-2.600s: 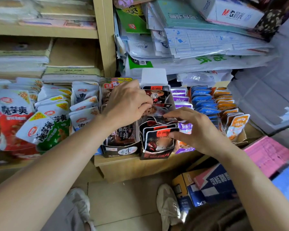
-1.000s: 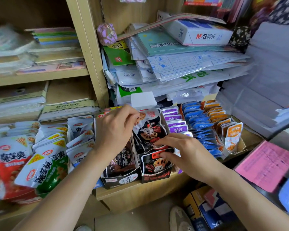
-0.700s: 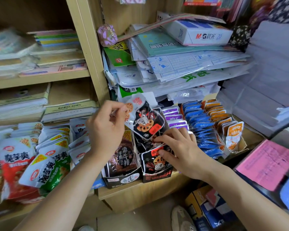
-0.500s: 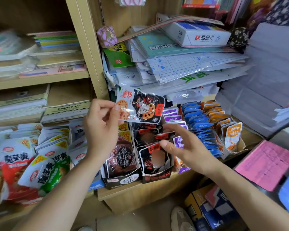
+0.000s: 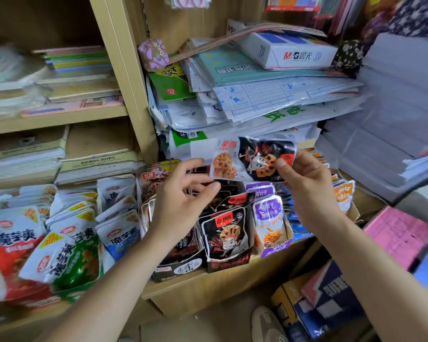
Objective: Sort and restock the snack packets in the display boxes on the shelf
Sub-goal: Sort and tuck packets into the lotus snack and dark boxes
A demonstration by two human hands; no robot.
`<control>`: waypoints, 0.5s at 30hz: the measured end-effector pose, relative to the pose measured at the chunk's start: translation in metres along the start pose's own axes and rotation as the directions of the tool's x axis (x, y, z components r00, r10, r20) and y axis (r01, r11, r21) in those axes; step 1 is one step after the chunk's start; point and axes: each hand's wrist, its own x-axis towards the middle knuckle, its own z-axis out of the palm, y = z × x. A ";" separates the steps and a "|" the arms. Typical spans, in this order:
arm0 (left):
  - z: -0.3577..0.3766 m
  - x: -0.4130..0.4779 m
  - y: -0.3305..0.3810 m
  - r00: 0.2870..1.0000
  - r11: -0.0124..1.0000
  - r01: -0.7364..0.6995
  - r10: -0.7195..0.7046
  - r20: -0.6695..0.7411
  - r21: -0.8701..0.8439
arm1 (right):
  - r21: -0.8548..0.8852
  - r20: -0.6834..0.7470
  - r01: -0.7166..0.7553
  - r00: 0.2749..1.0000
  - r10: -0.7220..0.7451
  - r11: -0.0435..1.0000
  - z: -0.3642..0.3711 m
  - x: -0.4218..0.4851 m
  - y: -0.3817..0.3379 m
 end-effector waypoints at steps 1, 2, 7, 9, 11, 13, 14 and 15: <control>0.000 -0.002 0.000 1.000 0.999 0.008 -0.008 -0.001 0.040 | -0.033 -0.004 0.024 1.000 -0.025 0.999 -0.006 0.003 -0.003; 0.000 -0.004 -0.001 1.000 0.998 0.011 -0.011 0.007 0.054 | -0.062 0.001 0.043 0.999 -0.043 0.997 -0.011 0.006 -0.006; 0.002 -0.018 -0.002 0.975 0.988 -0.067 0.035 0.221 0.137 | -0.272 0.147 0.098 0.987 -0.059 0.957 -0.020 0.008 -0.016; -0.001 -0.023 -0.004 0.971 0.974 -0.114 0.067 0.229 0.197 | -0.363 0.243 0.135 0.969 -0.046 0.922 -0.017 0.008 -0.018; -0.006 -0.028 -0.005 0.970 0.951 -0.160 0.103 0.220 0.263 | -0.439 0.305 0.179 0.951 -0.041 0.881 -0.012 0.008 -0.021; -0.012 -0.033 -0.006 0.963 0.928 -0.208 0.139 0.232 0.309 | -0.505 0.321 0.254 0.942 -0.094 0.825 -0.006 0.008 -0.023; -0.015 -0.035 -0.006 0.960 0.924 -0.221 0.150 0.236 0.311 | -0.544 0.317 0.297 0.939 -0.136 0.785 -0.003 0.007 -0.024; -0.017 -0.037 -0.007 0.958 0.925 -0.228 0.158 0.238 0.303 | -0.568 0.310 0.327 0.935 -0.171 0.755 0.000 0.007 -0.026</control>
